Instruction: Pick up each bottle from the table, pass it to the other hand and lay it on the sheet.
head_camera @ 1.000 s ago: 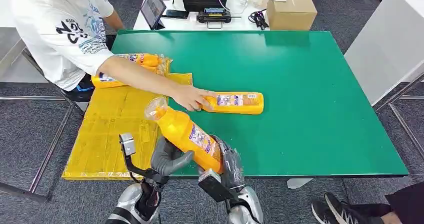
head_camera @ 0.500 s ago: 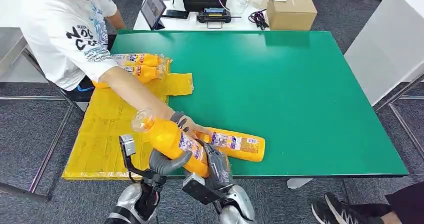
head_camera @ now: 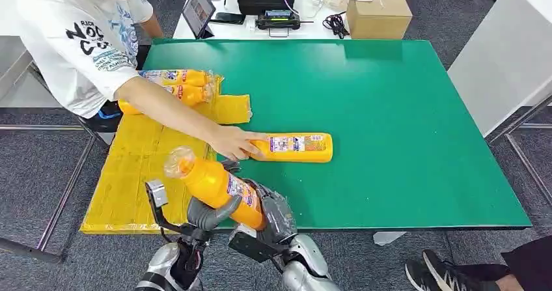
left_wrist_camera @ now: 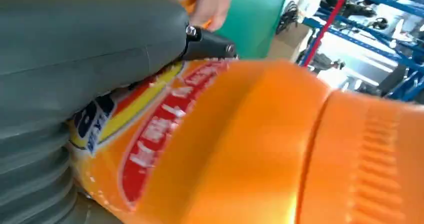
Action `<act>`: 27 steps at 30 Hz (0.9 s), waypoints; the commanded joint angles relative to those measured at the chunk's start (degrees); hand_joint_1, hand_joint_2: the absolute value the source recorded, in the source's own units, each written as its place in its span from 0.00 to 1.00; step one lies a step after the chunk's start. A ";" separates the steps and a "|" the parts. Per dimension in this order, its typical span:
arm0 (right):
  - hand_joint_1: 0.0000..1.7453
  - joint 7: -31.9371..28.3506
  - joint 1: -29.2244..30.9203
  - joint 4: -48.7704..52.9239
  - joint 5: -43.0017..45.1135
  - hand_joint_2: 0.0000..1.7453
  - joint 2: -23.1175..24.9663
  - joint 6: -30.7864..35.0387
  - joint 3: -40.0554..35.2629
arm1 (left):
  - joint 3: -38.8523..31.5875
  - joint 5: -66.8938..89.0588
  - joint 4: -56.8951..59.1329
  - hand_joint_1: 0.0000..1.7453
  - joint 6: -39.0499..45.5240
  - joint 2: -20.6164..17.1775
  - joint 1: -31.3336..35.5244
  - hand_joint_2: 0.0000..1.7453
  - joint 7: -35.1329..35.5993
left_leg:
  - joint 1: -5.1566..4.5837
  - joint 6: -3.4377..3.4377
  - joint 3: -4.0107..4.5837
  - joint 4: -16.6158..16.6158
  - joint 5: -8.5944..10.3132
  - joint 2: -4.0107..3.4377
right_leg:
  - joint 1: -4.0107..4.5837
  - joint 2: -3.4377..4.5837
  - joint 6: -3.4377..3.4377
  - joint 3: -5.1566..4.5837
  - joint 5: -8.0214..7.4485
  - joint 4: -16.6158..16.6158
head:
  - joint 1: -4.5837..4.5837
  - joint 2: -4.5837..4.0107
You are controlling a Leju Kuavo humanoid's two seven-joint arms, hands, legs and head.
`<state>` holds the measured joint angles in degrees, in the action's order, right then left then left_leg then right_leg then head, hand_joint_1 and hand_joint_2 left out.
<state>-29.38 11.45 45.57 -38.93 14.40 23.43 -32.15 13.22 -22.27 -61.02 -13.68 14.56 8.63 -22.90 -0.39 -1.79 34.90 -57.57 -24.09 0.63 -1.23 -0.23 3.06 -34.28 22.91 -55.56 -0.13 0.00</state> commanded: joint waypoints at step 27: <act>0.00 -4.04 -4.61 44.87 13.11 0.00 -7.15 -4.23 11.49 | -9.90 54.58 3.55 1.00 53.68 -5.28 14.60 1.00 -17.10 | 0.04 0.11 -0.04 -0.08 -0.03 0.04 | 0.05 -0.06 -0.13 0.08 0.05 -0.10 | 0.00 0.00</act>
<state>-33.66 5.71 74.32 -26.49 9.40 17.38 -24.39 6.45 18.21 -69.00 30.60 13.18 14.98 -38.88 -0.40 -1.79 34.92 -57.57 -24.07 0.65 -1.23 -0.24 3.06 -34.26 22.90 -55.57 -0.13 0.00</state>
